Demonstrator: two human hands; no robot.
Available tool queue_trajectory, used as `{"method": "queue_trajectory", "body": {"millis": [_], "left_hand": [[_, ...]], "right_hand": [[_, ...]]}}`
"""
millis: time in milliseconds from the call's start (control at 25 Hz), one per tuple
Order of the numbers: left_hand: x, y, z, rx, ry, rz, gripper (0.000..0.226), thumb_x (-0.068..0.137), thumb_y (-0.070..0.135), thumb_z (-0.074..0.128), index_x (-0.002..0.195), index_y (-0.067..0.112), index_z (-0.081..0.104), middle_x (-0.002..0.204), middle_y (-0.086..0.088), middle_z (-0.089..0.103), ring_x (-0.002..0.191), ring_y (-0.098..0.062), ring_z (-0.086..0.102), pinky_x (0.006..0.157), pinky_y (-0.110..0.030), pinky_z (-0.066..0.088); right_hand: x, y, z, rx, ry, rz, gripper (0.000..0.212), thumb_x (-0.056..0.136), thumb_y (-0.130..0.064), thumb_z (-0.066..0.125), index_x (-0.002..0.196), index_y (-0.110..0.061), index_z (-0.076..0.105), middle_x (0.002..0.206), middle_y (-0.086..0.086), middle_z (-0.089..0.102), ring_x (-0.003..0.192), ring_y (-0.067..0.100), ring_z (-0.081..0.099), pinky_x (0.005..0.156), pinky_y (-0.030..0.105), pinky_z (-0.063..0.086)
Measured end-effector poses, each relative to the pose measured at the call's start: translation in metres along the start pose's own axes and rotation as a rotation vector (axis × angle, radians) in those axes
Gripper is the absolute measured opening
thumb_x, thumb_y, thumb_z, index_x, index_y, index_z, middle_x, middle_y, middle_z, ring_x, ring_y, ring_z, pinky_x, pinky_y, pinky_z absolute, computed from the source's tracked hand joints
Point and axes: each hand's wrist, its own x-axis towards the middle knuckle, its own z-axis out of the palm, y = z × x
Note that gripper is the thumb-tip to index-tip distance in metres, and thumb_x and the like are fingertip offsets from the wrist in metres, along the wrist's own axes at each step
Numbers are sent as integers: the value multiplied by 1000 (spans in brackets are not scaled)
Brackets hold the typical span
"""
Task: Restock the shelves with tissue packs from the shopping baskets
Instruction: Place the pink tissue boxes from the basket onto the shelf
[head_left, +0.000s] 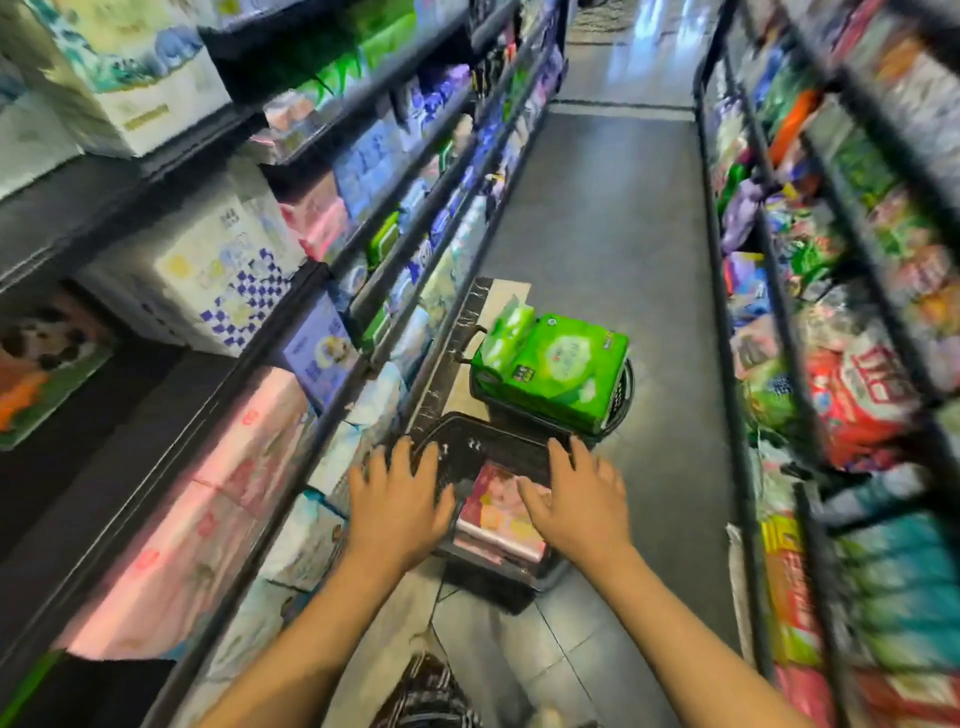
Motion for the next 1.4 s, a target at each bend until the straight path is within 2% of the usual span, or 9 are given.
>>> {"method": "queue_trajectory", "body": {"millis": [240, 400, 640, 760, 920, 1000, 1080, 1240, 1400], "left_hand": [[62, 31, 54, 32, -123, 111, 64, 85, 54, 36, 135, 18, 54, 131, -17, 56, 115, -44, 55, 91, -56, 47], [124, 28, 123, 57, -186, 151, 56, 86, 51, 42, 127, 14, 58, 120, -18, 60, 102, -42, 59, 83, -52, 49], [236, 18, 303, 40, -354, 179, 54, 90, 54, 44, 128, 17, 50, 123, -15, 57, 107, -41, 57, 87, -50, 45], [281, 8, 422, 32, -375, 167, 50, 91, 53, 47, 123, 14, 51, 121, -18, 56, 105, -43, 57, 85, -50, 45], [307, -7, 581, -60, -582, -17, 63, 94, 57, 47, 132, 7, 42, 128, -22, 50, 115, -46, 54, 90, -53, 45], [309, -10, 626, -260, -674, -143, 66, 95, 58, 49, 125, 0, 44, 127, -28, 52, 117, -47, 54, 92, -51, 45], [310, -7, 644, -459, -755, -256, 61, 96, 52, 54, 119, -4, 50, 124, -29, 58, 116, -44, 56, 88, -42, 45], [311, -9, 622, -709, -782, -468, 47, 91, 53, 60, 111, 11, 58, 109, -11, 68, 105, -31, 64, 78, -31, 42], [302, -22, 533, -944, -665, -665, 36, 86, 53, 66, 85, 18, 56, 80, 0, 64, 72, -12, 61, 64, -30, 44]], "right_hand": [[35, 50, 49, -11, -90, 148, 74, 88, -70, 27, 134, -16, 52, 129, 15, 58, 112, 45, 56, 98, 52, 45], [81, 54, 111, -16, -188, 182, 62, 91, -65, 38, 127, -17, 53, 126, 14, 57, 107, 43, 56, 95, 50, 44], [185, 66, 284, 32, -282, 260, 58, 88, -63, 35, 118, -17, 54, 115, 16, 62, 98, 44, 60, 84, 50, 49], [226, 88, 398, 63, -356, 324, 69, 89, -64, 34, 131, -12, 48, 121, 18, 58, 101, 44, 59, 83, 49, 49], [249, 127, 549, 332, -427, 731, 82, 93, -60, 49, 147, -1, 28, 137, 25, 45, 119, 47, 52, 95, 50, 47], [249, 140, 597, 494, -488, 970, 86, 91, -65, 49, 142, 3, 37, 137, 25, 50, 123, 44, 53, 102, 46, 44], [245, 148, 618, 658, -530, 1065, 84, 84, -73, 48, 125, 0, 57, 122, 21, 65, 114, 38, 61, 98, 40, 48], [240, 145, 585, 769, -485, 1046, 74, 74, -80, 46, 95, -13, 69, 92, 8, 72, 90, 30, 68, 87, 40, 52], [230, 119, 479, 695, -369, 986, 76, 83, -78, 50, 113, -9, 56, 107, 9, 67, 98, 30, 63, 89, 42, 50]]}}
